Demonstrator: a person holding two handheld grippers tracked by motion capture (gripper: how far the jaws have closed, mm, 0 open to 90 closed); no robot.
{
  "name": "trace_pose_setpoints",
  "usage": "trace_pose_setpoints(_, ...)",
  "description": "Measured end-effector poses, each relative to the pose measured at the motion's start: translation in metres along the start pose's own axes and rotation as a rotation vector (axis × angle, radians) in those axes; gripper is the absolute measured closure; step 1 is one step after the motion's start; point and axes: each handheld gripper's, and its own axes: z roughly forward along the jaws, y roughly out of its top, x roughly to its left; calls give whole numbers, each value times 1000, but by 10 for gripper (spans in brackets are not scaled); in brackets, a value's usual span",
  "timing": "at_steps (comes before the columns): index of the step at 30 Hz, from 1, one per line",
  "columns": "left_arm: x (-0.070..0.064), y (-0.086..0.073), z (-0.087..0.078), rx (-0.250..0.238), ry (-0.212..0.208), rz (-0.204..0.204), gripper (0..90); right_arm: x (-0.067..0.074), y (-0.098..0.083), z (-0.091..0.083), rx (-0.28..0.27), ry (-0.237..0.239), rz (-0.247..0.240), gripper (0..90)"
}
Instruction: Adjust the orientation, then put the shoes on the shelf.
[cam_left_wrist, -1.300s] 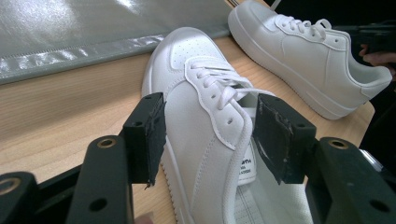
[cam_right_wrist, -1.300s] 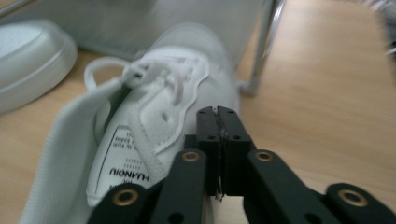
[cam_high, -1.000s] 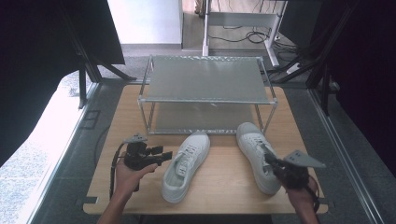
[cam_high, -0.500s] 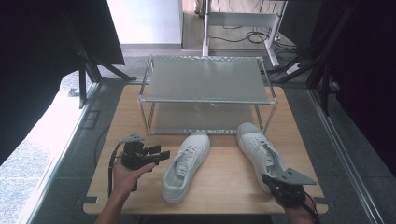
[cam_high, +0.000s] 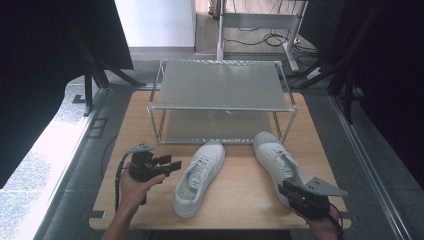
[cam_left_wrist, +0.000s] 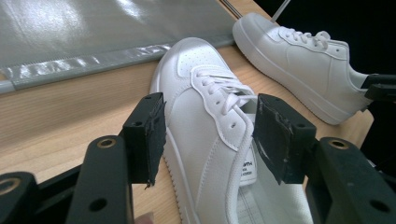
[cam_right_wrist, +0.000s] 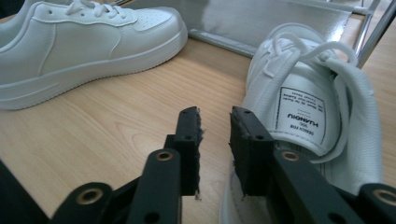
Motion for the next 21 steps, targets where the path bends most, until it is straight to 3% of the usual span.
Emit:
trace_pose_setpoints(9, -5, 6, -1, -5, 10, 17, 437, -3, 17, 1, -64, 1, 6, 634)
trace_pose_setpoints(15, -7, 8, 0, 3, 32, 38, 437, -4, 30, 10, -70, -7, 5, 613)
trace_pose_setpoints(21, -13, 5, 8, 27, 63, 73, 438, 2, 32, 16, -86, 27, -5, 607)
